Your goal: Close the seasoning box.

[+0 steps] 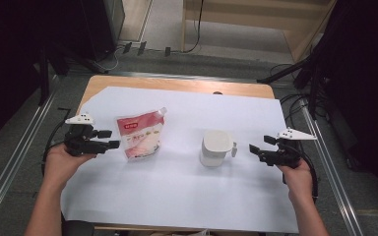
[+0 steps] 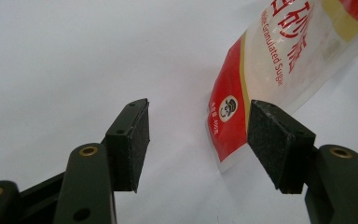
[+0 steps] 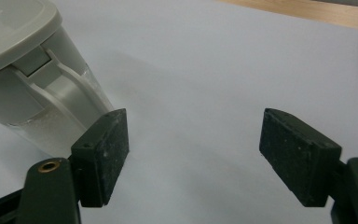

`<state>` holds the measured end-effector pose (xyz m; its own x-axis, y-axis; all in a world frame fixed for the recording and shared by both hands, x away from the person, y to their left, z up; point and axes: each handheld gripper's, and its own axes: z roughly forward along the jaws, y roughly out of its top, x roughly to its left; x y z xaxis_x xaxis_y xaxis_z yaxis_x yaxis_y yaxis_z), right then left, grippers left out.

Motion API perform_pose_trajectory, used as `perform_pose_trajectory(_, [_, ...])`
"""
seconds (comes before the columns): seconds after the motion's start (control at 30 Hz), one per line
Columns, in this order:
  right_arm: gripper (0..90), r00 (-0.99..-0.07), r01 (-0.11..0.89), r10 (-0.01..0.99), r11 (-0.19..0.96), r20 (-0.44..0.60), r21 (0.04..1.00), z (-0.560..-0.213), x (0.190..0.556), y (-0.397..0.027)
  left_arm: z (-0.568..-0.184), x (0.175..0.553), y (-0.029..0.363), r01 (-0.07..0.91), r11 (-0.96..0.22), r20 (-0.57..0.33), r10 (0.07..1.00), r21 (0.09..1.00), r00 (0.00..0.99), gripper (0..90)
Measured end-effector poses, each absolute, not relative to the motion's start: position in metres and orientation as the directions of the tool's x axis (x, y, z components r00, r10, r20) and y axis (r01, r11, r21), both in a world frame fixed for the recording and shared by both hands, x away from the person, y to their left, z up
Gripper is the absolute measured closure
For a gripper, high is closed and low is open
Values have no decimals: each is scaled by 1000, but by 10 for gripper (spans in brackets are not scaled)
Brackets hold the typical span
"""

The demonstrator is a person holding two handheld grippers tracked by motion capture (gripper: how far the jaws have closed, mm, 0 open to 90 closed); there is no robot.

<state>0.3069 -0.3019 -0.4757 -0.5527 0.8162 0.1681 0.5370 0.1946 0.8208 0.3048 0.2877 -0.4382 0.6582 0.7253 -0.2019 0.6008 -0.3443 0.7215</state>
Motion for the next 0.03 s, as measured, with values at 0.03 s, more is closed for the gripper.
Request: perform_pose_trajectory(0.03, [243, -552, 537, 817, 193, 169, 821, -476, 307, -302, -438, 305, 288, 601, -344, -202, 725, 722, 658, 401])
